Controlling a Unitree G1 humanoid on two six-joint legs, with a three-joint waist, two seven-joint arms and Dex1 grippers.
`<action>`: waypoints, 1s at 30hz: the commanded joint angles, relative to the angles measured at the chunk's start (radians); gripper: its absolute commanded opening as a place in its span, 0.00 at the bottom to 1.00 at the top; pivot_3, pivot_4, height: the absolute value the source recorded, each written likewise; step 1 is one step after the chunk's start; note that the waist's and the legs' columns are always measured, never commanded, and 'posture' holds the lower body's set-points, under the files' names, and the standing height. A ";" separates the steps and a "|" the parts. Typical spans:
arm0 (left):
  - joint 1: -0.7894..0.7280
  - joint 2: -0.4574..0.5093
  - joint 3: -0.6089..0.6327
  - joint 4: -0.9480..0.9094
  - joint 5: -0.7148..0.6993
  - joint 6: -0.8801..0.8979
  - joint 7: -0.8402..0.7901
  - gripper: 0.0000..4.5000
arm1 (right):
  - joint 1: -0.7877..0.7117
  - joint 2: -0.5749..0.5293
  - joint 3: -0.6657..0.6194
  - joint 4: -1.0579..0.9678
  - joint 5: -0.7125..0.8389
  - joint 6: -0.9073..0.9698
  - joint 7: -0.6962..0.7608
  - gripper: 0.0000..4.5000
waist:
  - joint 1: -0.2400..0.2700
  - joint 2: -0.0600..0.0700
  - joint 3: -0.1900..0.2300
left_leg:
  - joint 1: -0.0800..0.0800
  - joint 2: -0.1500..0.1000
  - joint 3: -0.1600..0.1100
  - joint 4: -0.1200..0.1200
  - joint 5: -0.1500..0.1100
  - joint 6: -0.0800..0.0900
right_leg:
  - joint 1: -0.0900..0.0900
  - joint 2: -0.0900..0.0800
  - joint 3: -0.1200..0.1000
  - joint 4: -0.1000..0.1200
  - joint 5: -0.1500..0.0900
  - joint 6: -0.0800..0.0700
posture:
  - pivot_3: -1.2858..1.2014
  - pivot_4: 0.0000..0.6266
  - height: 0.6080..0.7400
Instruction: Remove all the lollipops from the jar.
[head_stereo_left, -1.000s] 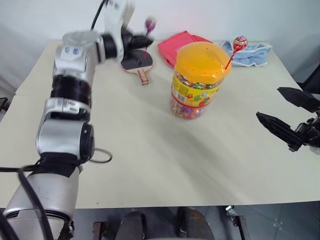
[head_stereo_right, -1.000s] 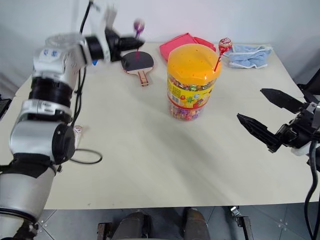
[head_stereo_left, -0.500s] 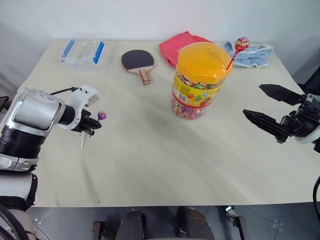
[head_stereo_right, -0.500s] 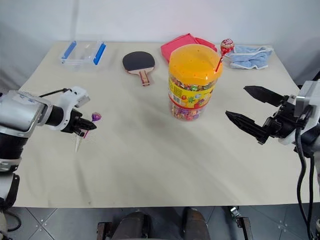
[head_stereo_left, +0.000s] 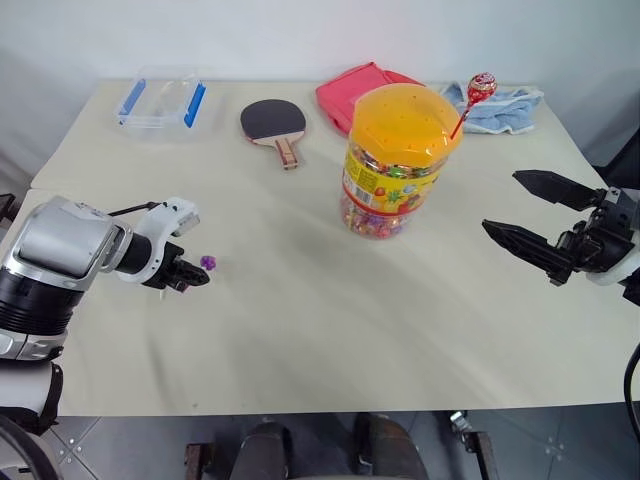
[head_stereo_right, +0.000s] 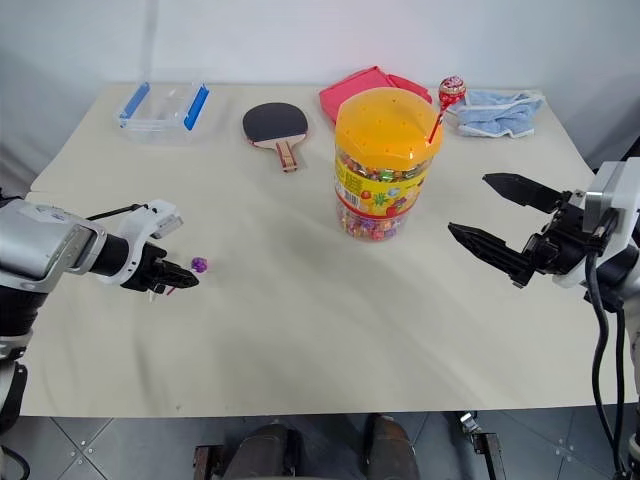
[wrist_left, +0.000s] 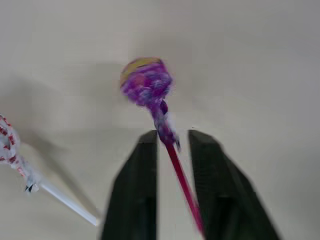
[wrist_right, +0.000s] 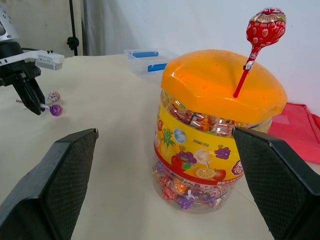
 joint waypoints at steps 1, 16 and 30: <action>-0.045 0.031 0.037 -0.027 -0.025 0.005 0.015 0.56 | 0.002 -0.022 -0.041 -0.022 0.009 0.001 0.007 1.00 | 0.000 0.000 0.000 | 0.000 0.000 0.000 0.000 0.000 0.000 | 0.000 0.000 0.000 0.000 0.000 0.000 | 0.52 0.24 1.00; -0.062 -0.058 0.309 -0.047 -0.104 -0.515 -0.018 0.99 | -0.092 -0.053 -0.018 0.082 -0.068 0.056 -0.114 1.00 | -0.002 0.000 0.000 | 0.000 0.000 0.001 0.000 0.000 0.000 | 0.000 0.000 0.001 0.001 0.000 0.000 | 0.52 0.24 1.00; 0.085 -0.371 0.522 0.139 -0.357 -1.132 -0.455 0.99 | -0.453 0.058 0.209 0.232 -0.114 0.097 -0.133 1.00 | -0.004 0.000 0.000 | -0.001 0.000 0.005 0.003 0.000 0.000 | -0.004 0.000 0.003 0.004 0.000 0.000 | 0.52 0.24 1.00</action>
